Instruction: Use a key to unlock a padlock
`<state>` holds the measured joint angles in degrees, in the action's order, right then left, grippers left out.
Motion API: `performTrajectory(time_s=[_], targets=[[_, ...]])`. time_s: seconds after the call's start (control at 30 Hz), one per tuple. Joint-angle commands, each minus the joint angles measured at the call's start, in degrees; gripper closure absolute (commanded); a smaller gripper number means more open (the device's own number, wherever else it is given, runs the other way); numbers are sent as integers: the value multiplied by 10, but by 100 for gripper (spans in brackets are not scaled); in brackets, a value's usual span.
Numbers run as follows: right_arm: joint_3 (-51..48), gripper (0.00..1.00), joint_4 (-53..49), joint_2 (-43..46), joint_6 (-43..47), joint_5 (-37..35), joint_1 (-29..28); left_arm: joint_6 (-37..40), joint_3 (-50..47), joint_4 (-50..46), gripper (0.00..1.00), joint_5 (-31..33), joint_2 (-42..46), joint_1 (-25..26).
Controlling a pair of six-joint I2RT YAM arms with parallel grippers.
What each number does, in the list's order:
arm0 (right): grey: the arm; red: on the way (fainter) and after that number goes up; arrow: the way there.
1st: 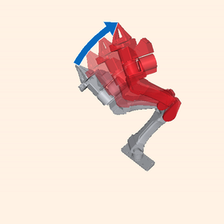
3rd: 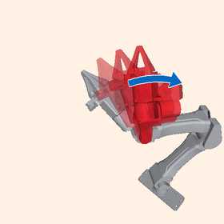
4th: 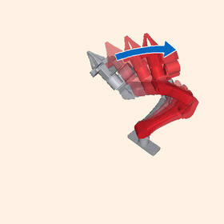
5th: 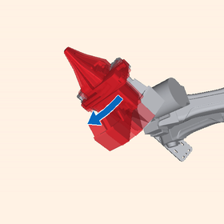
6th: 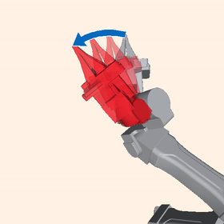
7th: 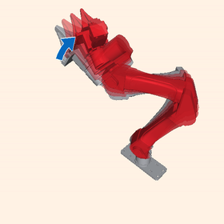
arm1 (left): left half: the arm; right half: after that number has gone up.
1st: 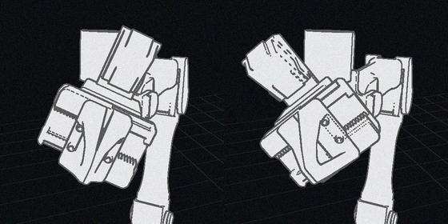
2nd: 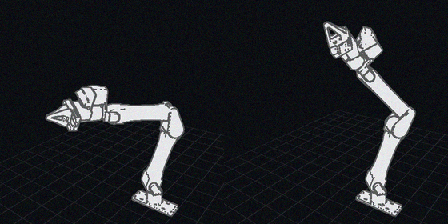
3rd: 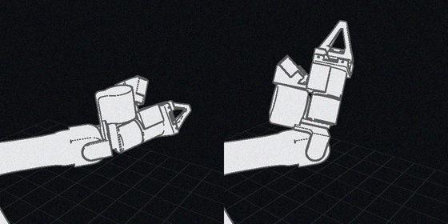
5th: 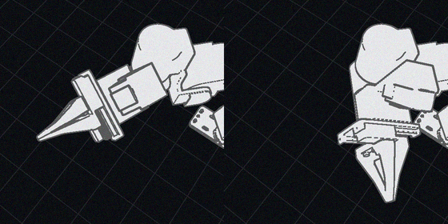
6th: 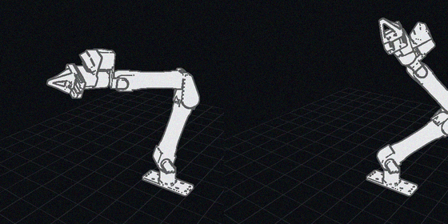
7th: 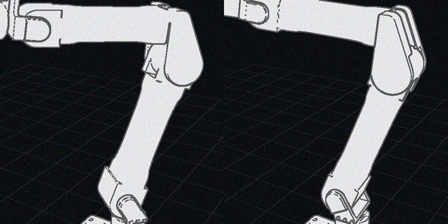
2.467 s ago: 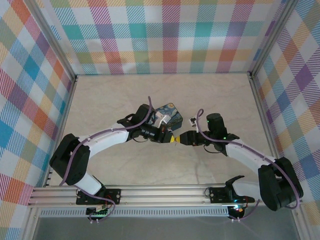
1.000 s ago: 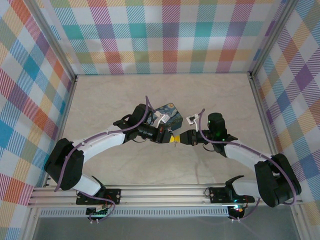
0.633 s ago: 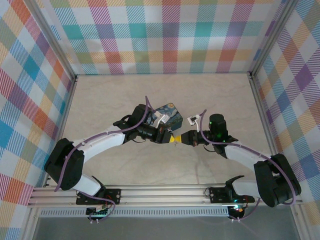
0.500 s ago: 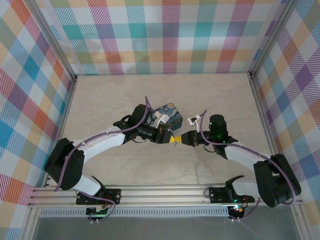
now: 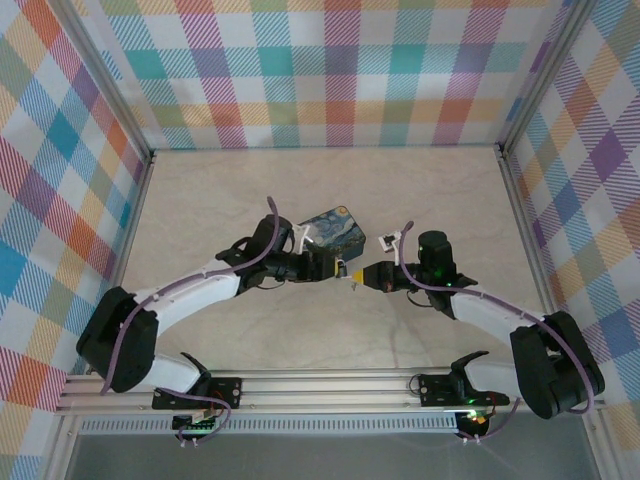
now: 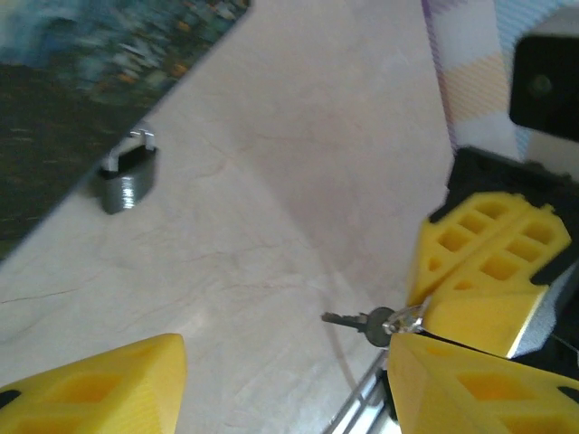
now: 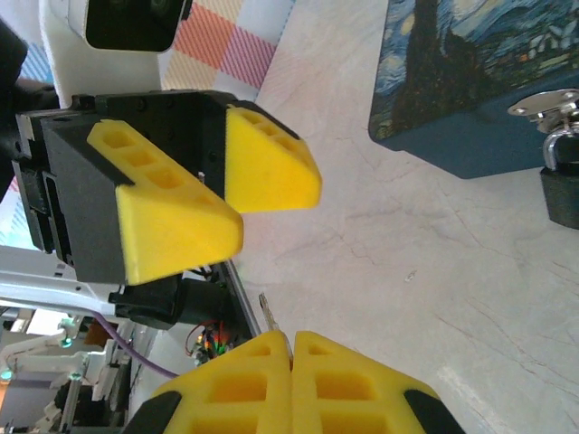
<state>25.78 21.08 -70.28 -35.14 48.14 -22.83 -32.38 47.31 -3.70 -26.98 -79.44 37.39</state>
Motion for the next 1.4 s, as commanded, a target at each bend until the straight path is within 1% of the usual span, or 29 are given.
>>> performTrajectory(time_s=[0.0,0.07,0.2,0.3,0.37,0.4,0.43,0.47,0.5,0.53,0.6,0.63,0.7,0.77,0.83,0.9,0.97,1.0,1.07,1.17,1.23,1.27,1.37], targets=[[-7,100,-19,18,16,-18,0,-53,-31,14,38,110,36,9],[-7,100,-24,22,18,-25,1,-73,-44,15,38,146,41,17],[-13,100,-28,39,21,-39,1,-116,-64,43,38,176,23,41],[-13,100,-51,49,32,-49,1,-158,-85,95,40,168,13,44],[-9,100,-66,48,35,-52,2,-154,-74,98,43,149,8,48],[-6,100,-71,44,33,-50,2,-131,-61,91,48,135,8,53],[-1,100,-77,38,30,-46,2,-91,-41,65,52,135,13,62],[6,100,-83,30,26,-42,2,-46,-22,30,56,148,20,70],[15,100,-93,21,21,-40,2,16,1,-19,62,166,26,83],[26,100,-104,14,14,-38,2,96,23,-71,70,201,33,99],[44,100,-130,5,5,-38,1,204,52,-150,82,252,43,120],[54,100,-153,3,3,-38,2,257,61,-174,84,260,48,123],[79,100,-198,-2,5,-40,1,335,64,-188,84,260,56,127],[100,100,-238,-9,1,-44,1,402,57,-173,79,261,63,132],[119,100,-267,-21,-9,-45,1,496,27,-128,74,232,78,143],[131,100,-272,-34,-30,-33,2,553,9,-67,73,240,90,158],[141,100,-273,-52,-51,-14,3,583,19,-58,74,247,82,161],[147,100,-272,-59,-60,-5,3,617,22,-63,76,238,75,165],[156,100,-272,-71,-76,14,2,678,14,-51,77,240,67,185],[169,100,-292,-69,-81,19,2,713,-4,-21,78,244,68,190],[174,100,-303,-65,-83,23,2,747,-23,-3,80,234,71,190],[174,100,-302,-65,-88,26,3,754,-29,6,79,233,72,190],[169,100,-295,-61,-102,39,2,766,-52,56,76,258,71,190]])
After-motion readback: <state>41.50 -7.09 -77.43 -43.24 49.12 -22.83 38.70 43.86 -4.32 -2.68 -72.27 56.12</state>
